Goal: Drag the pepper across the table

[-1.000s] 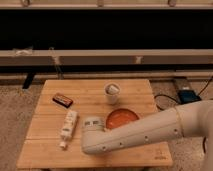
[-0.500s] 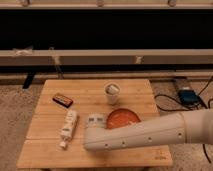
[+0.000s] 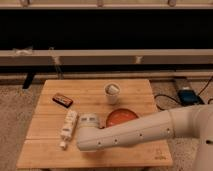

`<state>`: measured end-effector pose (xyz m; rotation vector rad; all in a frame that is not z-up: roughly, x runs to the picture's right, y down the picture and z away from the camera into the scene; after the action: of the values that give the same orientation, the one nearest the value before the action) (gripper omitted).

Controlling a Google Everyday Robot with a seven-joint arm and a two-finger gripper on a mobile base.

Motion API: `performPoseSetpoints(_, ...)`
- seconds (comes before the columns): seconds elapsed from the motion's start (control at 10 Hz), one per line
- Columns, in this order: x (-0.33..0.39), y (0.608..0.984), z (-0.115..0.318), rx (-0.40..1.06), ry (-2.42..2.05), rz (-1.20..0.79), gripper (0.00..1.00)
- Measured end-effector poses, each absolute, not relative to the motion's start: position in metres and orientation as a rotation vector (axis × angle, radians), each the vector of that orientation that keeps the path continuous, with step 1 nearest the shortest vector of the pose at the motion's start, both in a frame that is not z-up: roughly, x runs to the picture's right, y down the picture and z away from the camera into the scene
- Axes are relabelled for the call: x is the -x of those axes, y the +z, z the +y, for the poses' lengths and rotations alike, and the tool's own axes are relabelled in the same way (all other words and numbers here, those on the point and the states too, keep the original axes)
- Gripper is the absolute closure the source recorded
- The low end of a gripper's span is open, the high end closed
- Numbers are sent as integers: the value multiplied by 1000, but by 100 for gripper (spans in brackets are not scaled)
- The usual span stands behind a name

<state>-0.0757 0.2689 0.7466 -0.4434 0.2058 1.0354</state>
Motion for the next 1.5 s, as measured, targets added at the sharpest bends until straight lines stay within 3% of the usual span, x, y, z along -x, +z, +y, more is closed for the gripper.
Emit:
performPoseSetpoints(0.8, 62, 814, 217, 418, 1143, 318, 20)
performPoseSetpoints(1.5, 28, 818, 222, 458, 1220, 394, 20)
